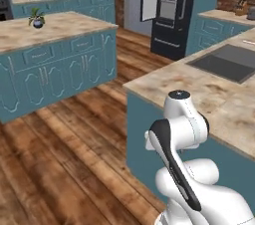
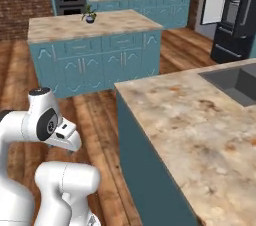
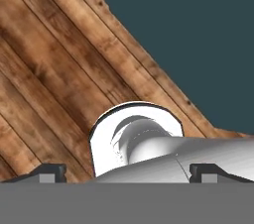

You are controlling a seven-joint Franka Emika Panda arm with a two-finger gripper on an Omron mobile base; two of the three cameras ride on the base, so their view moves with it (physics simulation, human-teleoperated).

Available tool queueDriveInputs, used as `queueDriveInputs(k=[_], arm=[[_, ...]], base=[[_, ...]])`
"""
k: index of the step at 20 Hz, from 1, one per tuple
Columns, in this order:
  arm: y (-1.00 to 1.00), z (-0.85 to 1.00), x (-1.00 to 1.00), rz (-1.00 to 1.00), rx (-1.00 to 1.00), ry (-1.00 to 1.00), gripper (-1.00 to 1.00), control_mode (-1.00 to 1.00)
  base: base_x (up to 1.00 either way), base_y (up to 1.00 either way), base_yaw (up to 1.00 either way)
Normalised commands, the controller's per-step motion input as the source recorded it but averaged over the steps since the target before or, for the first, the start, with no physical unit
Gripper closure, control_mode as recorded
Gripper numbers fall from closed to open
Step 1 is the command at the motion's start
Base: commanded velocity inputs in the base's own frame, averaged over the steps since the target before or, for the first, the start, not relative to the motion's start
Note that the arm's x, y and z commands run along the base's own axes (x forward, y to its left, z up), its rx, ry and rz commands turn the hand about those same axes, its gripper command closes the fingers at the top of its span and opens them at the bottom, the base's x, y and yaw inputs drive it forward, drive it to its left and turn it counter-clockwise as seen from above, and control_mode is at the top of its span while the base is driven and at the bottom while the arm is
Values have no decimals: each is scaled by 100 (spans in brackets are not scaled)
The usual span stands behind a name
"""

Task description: Gather the cucumber and corn from the fridge and place them on a tray on the dining counter. Then gather the chicken drumstick and steak from the fridge and place them on the other tray.

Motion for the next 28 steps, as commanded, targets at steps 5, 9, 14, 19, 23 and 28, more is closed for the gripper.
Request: queueDriveInputs(k=[5,9,14,19,23,28], arm=[[0,0,0,0,0,0,-100,100],[0,0,0,0,0,0,-100,100],[0,0,0,0,0,0,-100,100],[0,0,0,0,0,0,-100,100],[0,0,0,0,0,0,-100,100],[0,0,0,0,0,0,-100,100]], base=[[100,100,-29],[100,100,-31],[100,100,-31],[100,100,-31],[100,100,-37],[100,100,-42]])
